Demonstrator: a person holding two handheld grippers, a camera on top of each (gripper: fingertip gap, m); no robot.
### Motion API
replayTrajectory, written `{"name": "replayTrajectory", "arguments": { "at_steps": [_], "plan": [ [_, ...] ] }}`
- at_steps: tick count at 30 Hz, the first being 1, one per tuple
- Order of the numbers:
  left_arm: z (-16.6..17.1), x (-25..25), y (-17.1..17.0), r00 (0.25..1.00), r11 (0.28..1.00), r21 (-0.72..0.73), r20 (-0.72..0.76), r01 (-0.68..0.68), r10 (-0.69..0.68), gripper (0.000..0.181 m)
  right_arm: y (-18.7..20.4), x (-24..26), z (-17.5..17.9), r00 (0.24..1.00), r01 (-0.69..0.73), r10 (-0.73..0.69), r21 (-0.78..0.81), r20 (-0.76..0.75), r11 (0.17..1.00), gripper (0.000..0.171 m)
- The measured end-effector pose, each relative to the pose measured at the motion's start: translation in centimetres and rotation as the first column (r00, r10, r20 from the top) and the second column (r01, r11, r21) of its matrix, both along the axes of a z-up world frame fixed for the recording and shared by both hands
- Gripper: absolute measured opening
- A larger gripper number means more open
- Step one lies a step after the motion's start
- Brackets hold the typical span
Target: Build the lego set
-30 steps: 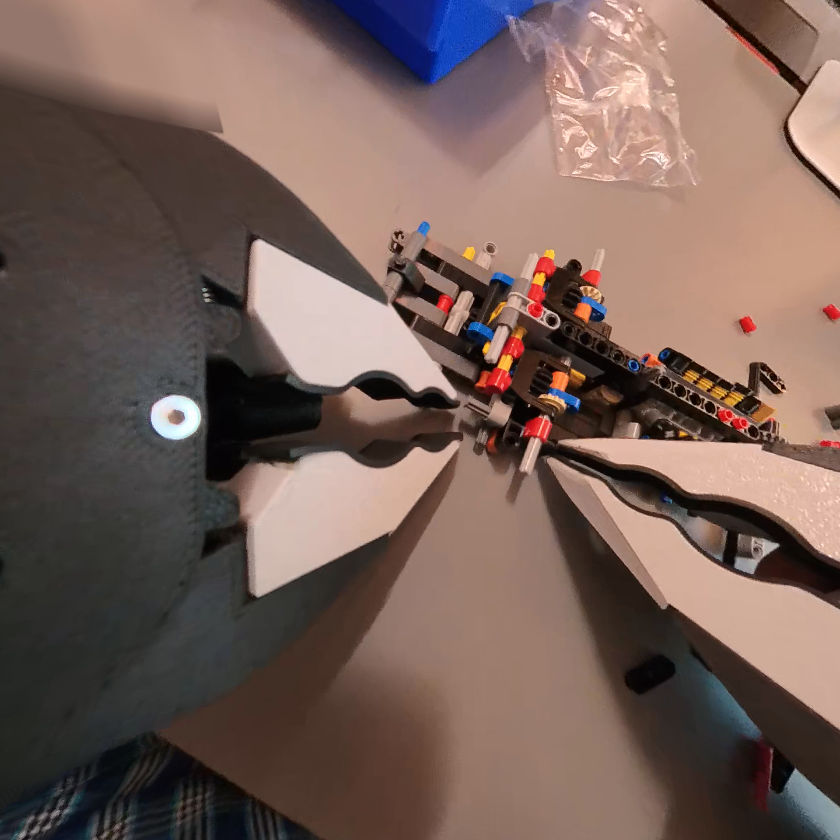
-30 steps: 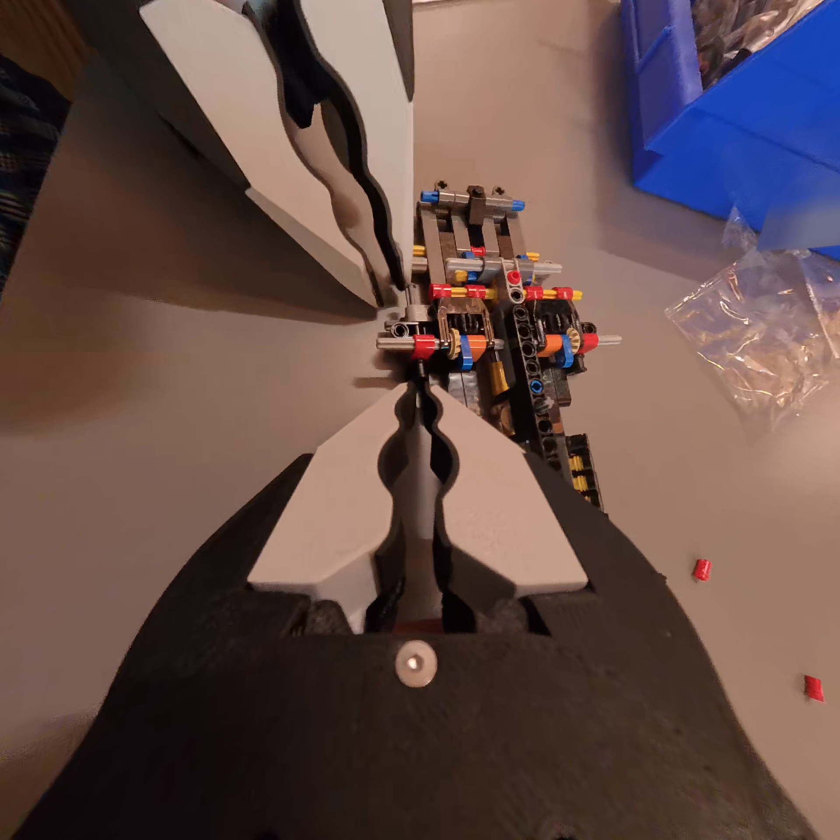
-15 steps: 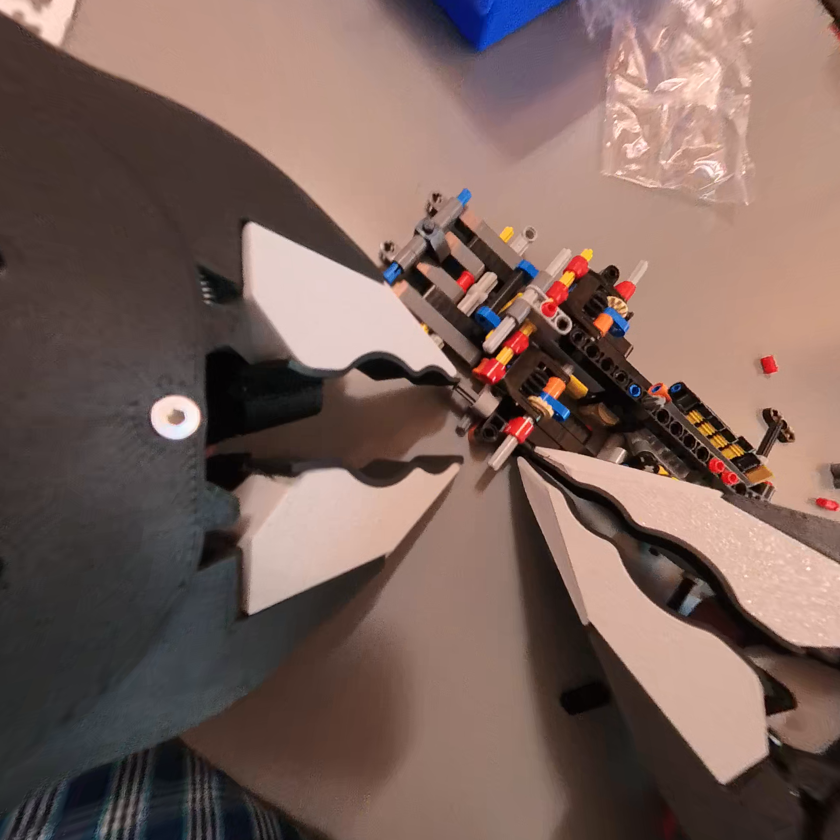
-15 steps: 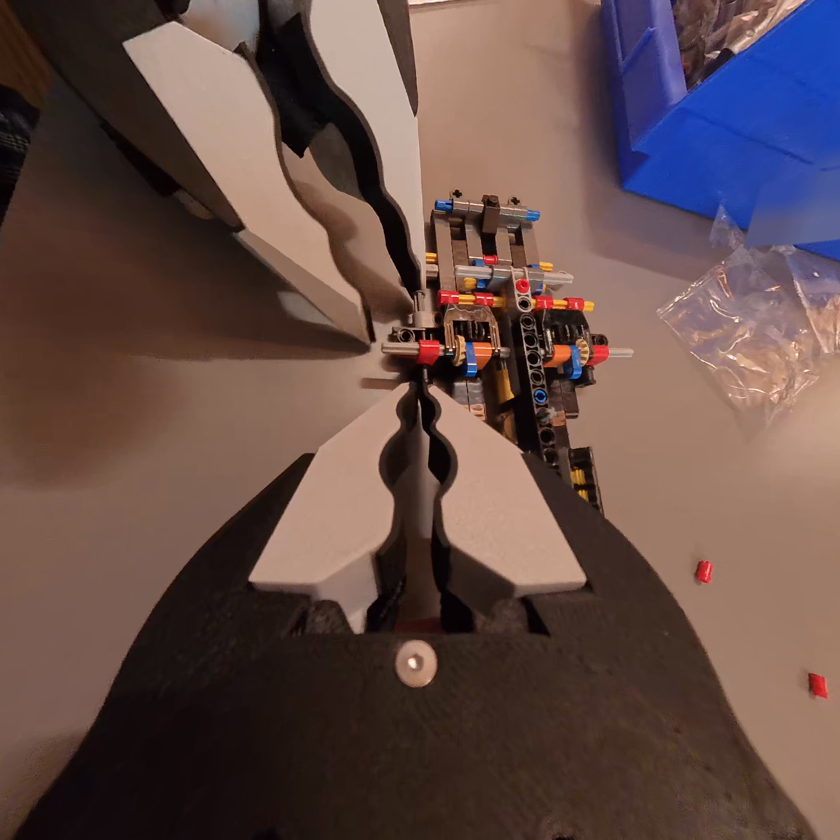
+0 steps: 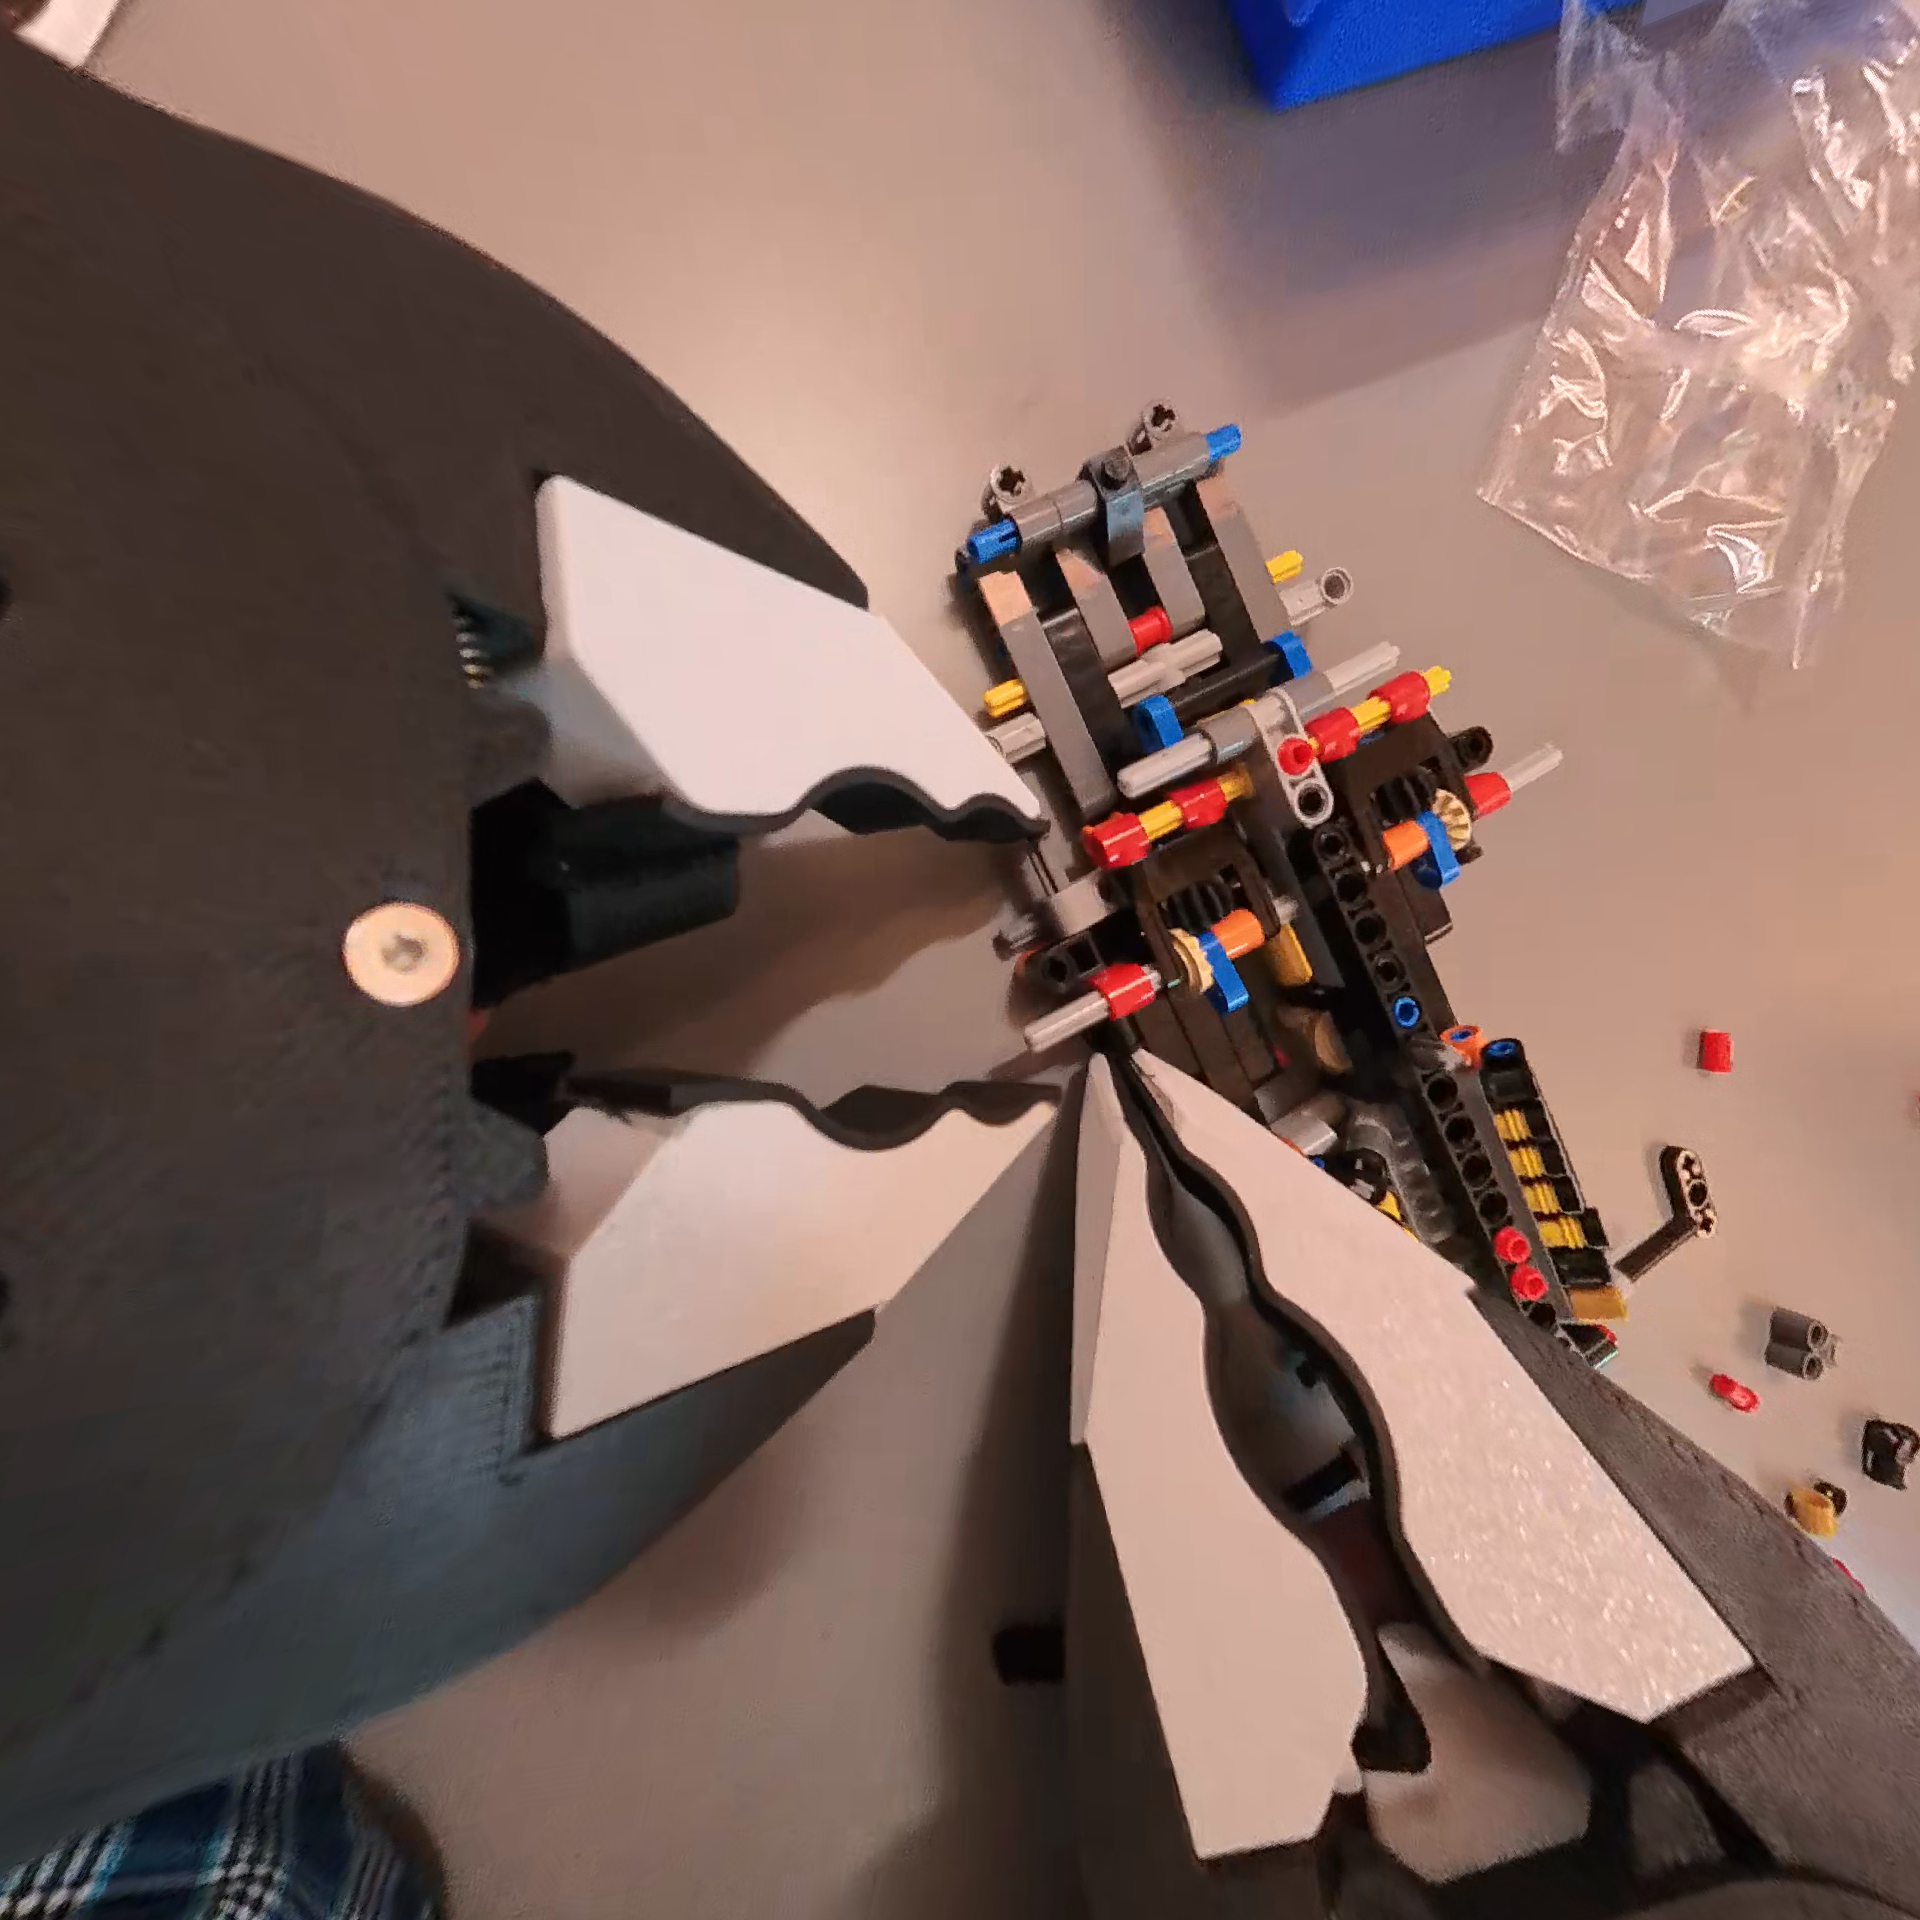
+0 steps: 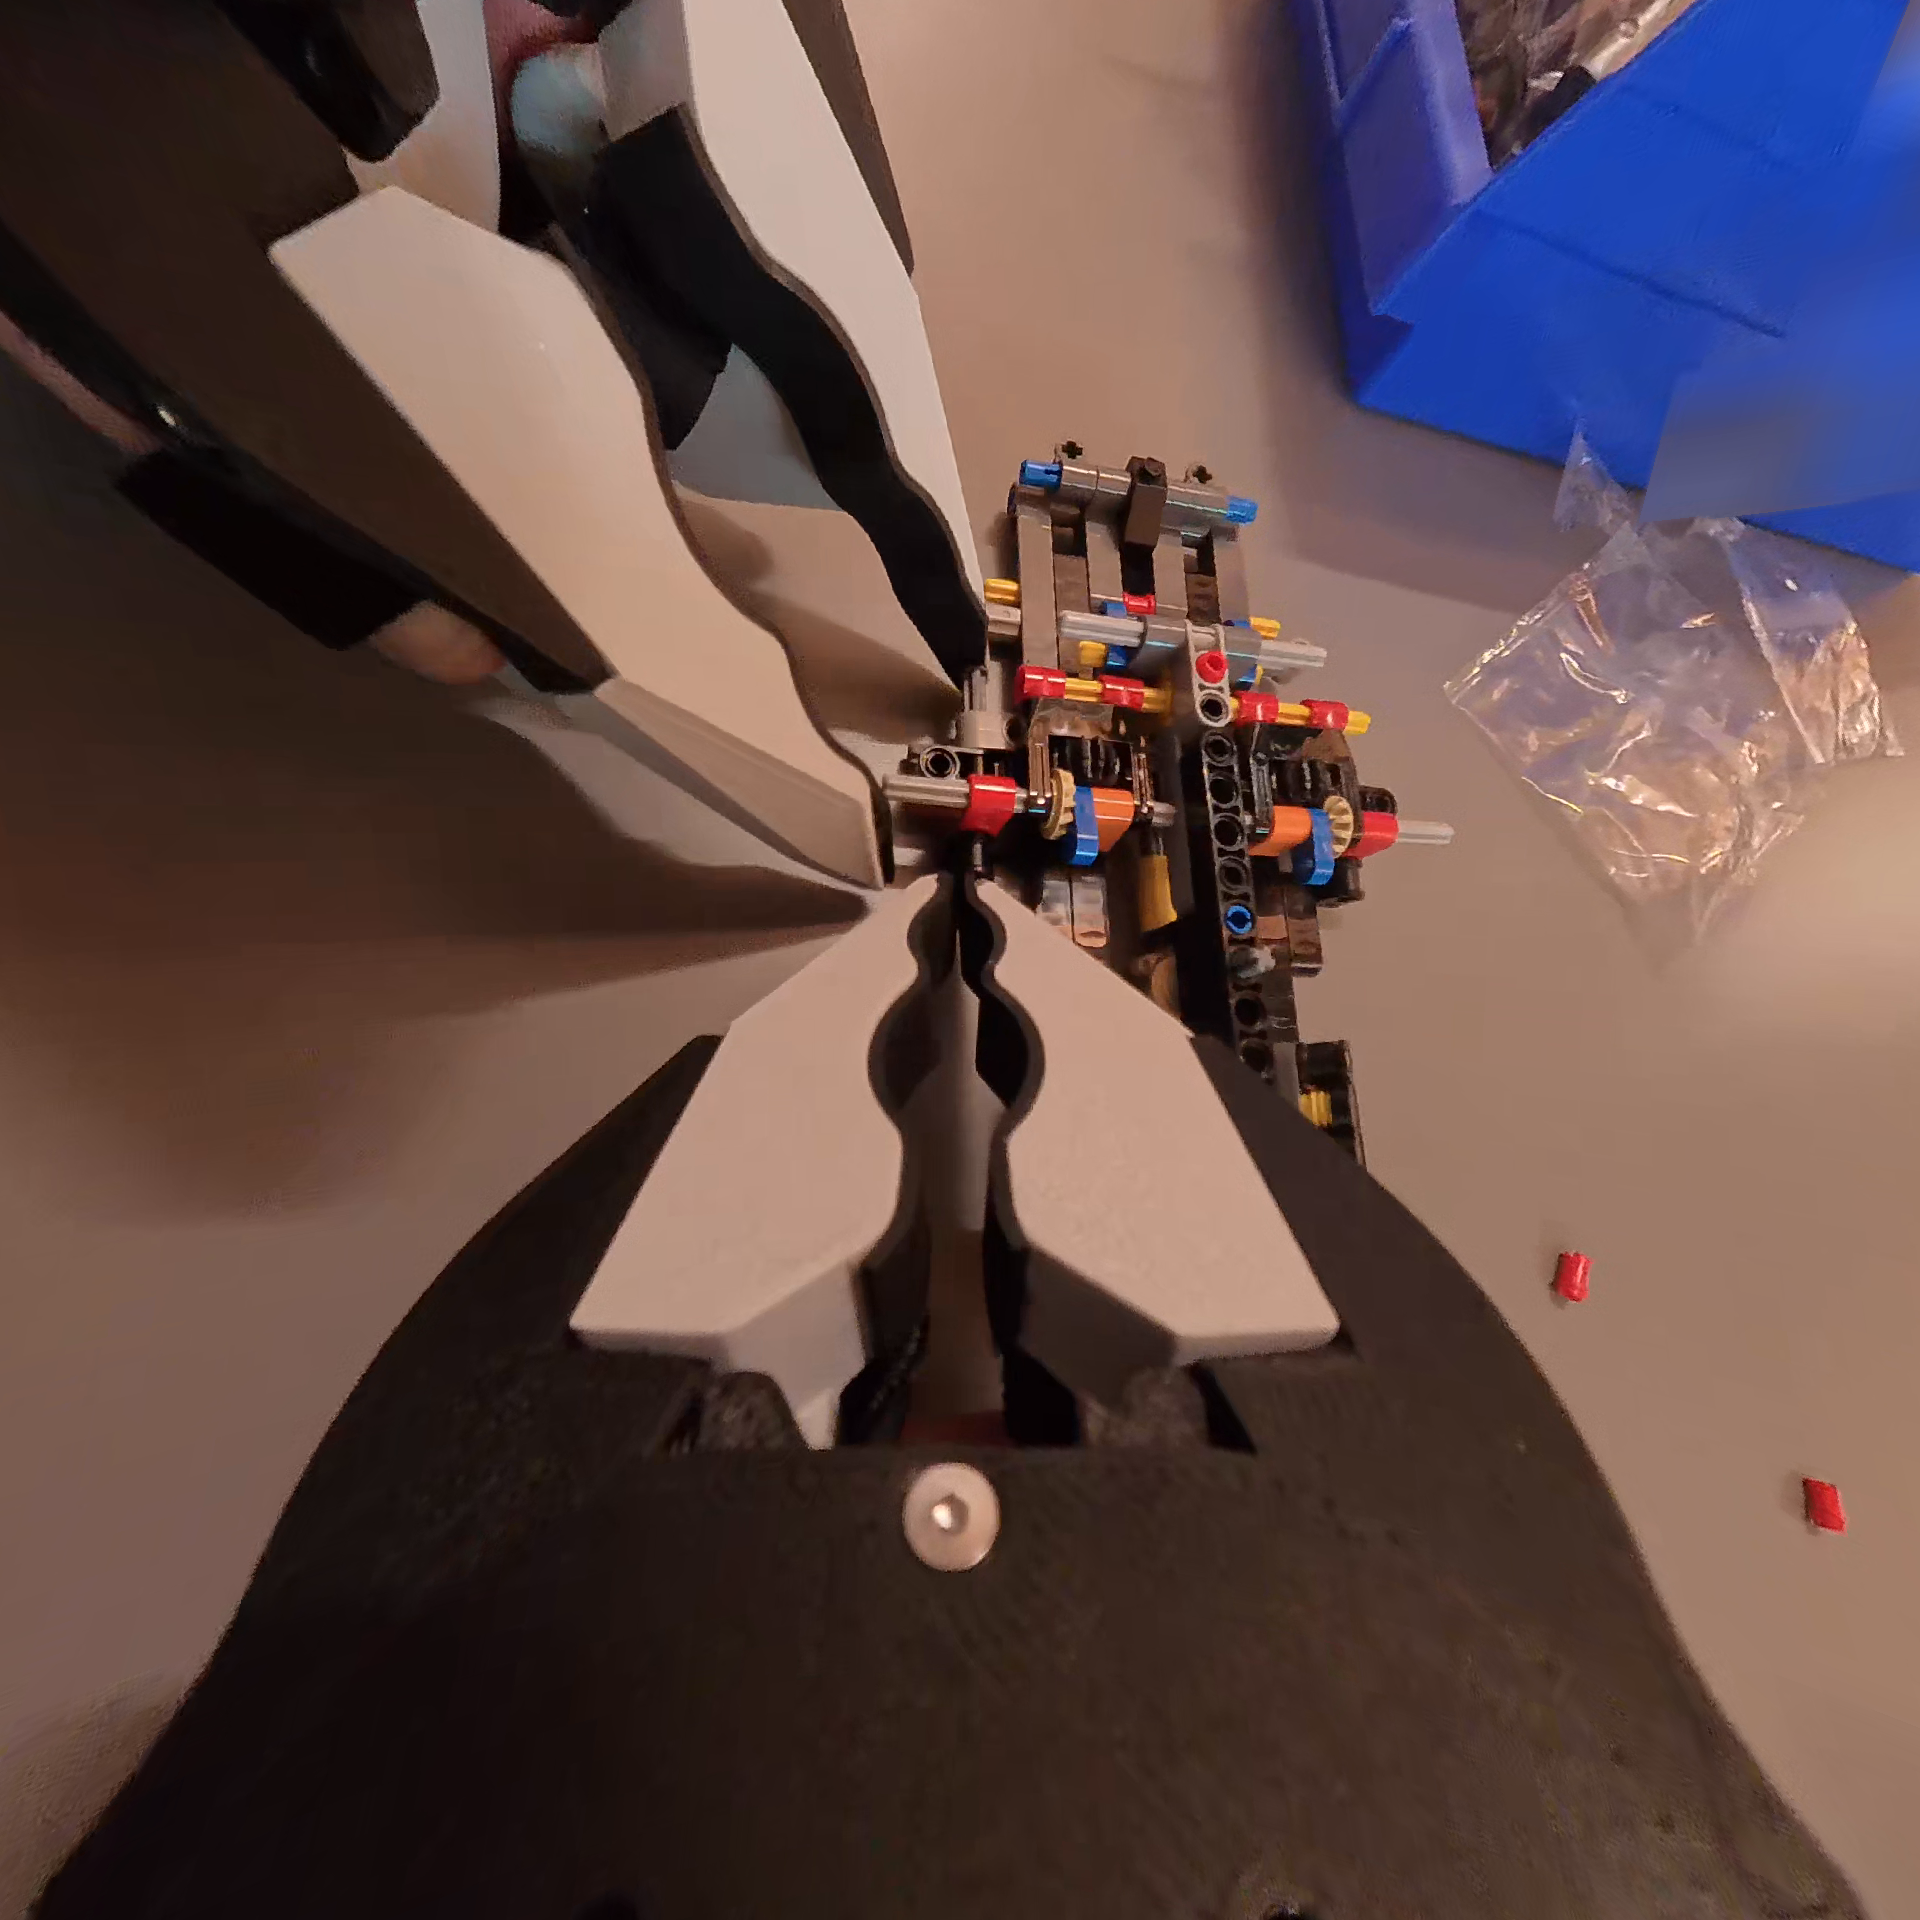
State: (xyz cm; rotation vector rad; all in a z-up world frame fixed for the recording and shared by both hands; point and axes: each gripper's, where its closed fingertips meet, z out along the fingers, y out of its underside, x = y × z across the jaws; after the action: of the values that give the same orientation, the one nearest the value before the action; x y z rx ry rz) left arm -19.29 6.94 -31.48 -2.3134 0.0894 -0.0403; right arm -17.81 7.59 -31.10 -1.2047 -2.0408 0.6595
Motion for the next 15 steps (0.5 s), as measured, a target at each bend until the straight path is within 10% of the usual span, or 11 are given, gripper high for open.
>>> {"name": "replayTrajectory", "arguments": {
  "at_steps": [15],
  "plan": [
    [-0.12,-0.84,0.67,0.988,1.000,-0.002,-0.151,0.013,-0.013,0.037,0.49,-0.32,-0.02,1.000,0.027,-0.027,0.006,0.003,1.000,0.000]
  ]
}}
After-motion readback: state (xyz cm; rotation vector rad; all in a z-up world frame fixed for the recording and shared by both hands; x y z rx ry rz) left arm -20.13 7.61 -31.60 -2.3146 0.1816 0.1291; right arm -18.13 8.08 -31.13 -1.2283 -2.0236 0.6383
